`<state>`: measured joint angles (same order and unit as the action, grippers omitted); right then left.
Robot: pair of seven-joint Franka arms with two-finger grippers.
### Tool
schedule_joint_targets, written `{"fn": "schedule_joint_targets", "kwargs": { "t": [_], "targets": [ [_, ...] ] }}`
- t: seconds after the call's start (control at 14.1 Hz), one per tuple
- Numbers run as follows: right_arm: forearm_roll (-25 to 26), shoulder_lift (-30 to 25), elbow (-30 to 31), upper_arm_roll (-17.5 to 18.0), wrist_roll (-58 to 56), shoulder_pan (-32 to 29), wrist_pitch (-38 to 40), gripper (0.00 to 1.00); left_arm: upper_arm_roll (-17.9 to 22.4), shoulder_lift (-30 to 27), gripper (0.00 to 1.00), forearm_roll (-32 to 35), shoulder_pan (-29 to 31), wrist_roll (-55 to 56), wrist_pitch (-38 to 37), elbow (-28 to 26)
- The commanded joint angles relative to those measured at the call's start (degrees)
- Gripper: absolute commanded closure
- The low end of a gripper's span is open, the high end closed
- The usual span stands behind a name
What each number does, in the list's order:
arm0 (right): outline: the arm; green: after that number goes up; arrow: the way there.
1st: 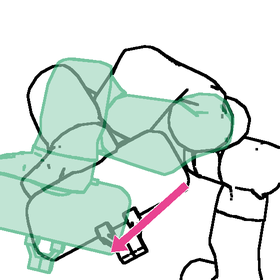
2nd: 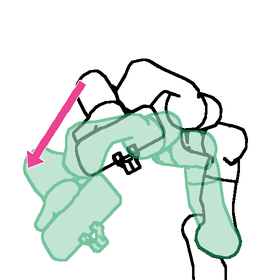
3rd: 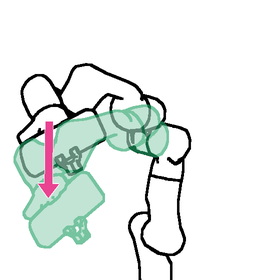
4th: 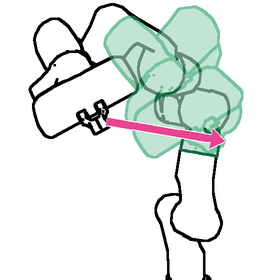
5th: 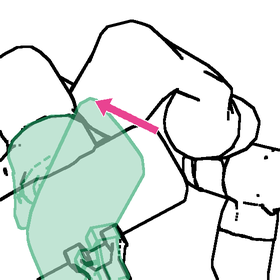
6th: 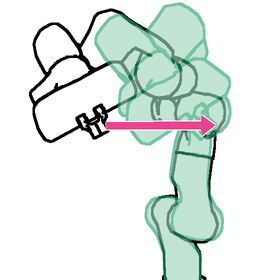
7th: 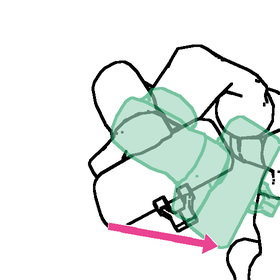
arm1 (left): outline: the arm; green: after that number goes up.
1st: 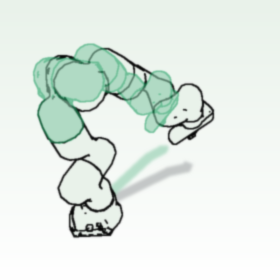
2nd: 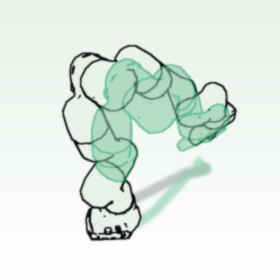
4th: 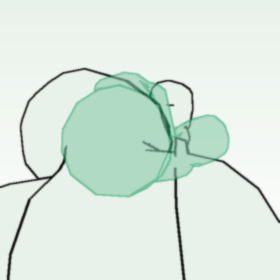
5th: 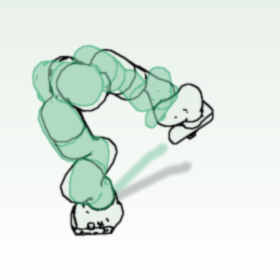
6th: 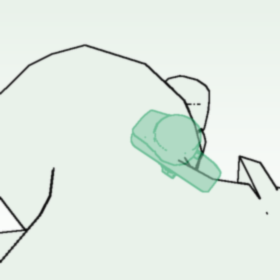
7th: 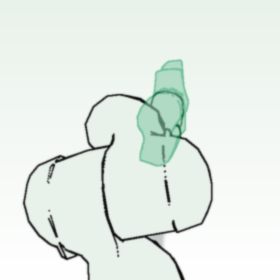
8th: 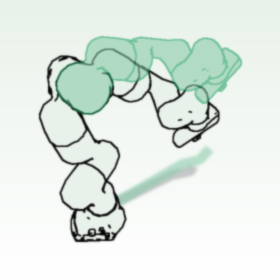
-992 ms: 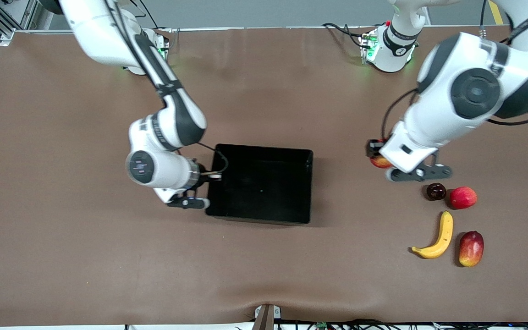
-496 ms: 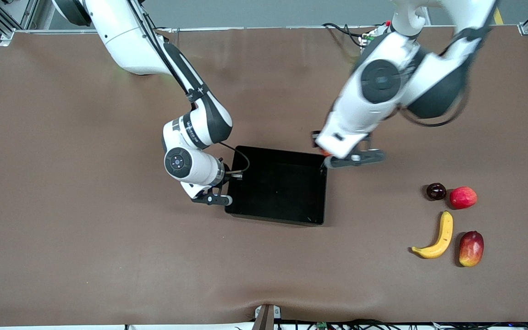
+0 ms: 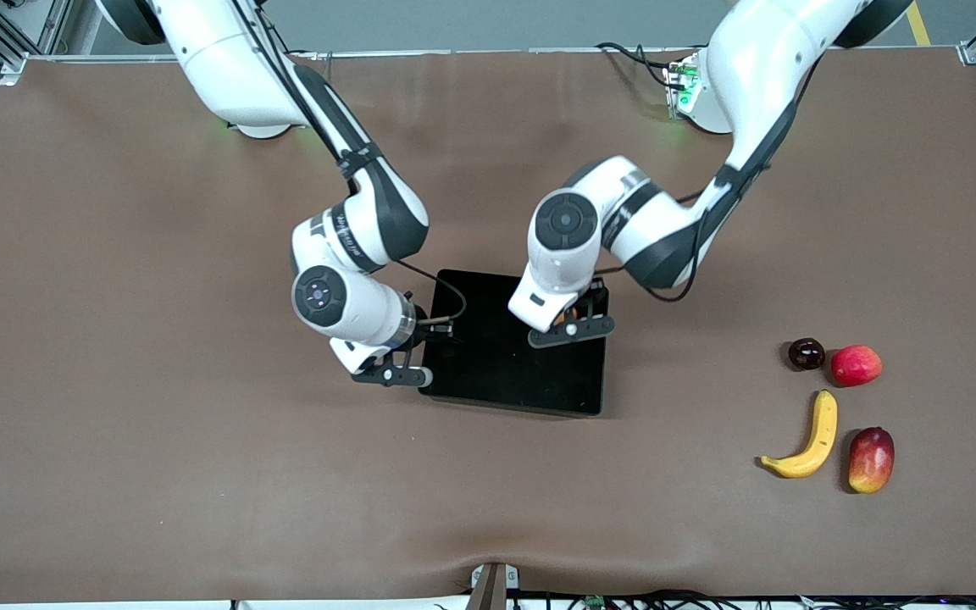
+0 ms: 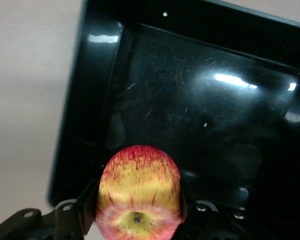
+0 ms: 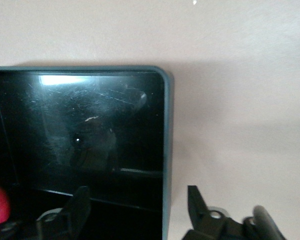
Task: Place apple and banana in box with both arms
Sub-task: 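Move the held apple above the black box with the left gripper, then open the left gripper over the box while the right gripper withdraws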
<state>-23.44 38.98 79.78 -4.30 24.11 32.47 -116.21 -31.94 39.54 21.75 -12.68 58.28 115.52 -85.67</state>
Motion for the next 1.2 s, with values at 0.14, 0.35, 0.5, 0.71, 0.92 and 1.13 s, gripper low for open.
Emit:
{"fn": "schedule_joint_targets", "kwargs": {
  "t": [0.14, 0.35, 0.5, 0.71, 0.92, 1.13],
  "targets": [
    [0.2, -1.0, -8.6, -0.3, 0.1, -5.6, 13.4, 0.00, 0.2, 4.2, 1.00, 3.2, 0.0, 0.8, 4.3, -0.3],
    [7.3, -3.0, -10.9, -2.2, -0.5, -5.8, 14.7, 0.00, 0.8, 6.4, 1.00, 3.7, 0.0, 0.8, 5.8, -1.0],
    [12.7, -5.7, -11.0, -2.5, -0.5, -5.8, 16.7, 0.00, 0.8, 7.5, 0.94, 3.7, 0.4, 0.7, 5.9, -0.9],
    [16.0, -7.5, -13.1, -4.4, -0.5, -7.8, 24.1, 0.00, 0.8, 7.0, 0.00, 3.8, 0.5, 0.4, 5.8, -0.8],
    [16.0, -12.2, -13.2, -5.1, -0.3, -10.9, 28.3, 0.00, 0.7, 2.8, 0.00, 3.7, 2.0, -0.2, 4.1, -0.1],
    [15.8, -17.8, -7.7, -5.1, -0.5, -13.5, 27.6, 0.00, 0.1, -3.8, 0.00, 2.1, 7.2, -7.8, 0.2, 0.0]
  ]
}}
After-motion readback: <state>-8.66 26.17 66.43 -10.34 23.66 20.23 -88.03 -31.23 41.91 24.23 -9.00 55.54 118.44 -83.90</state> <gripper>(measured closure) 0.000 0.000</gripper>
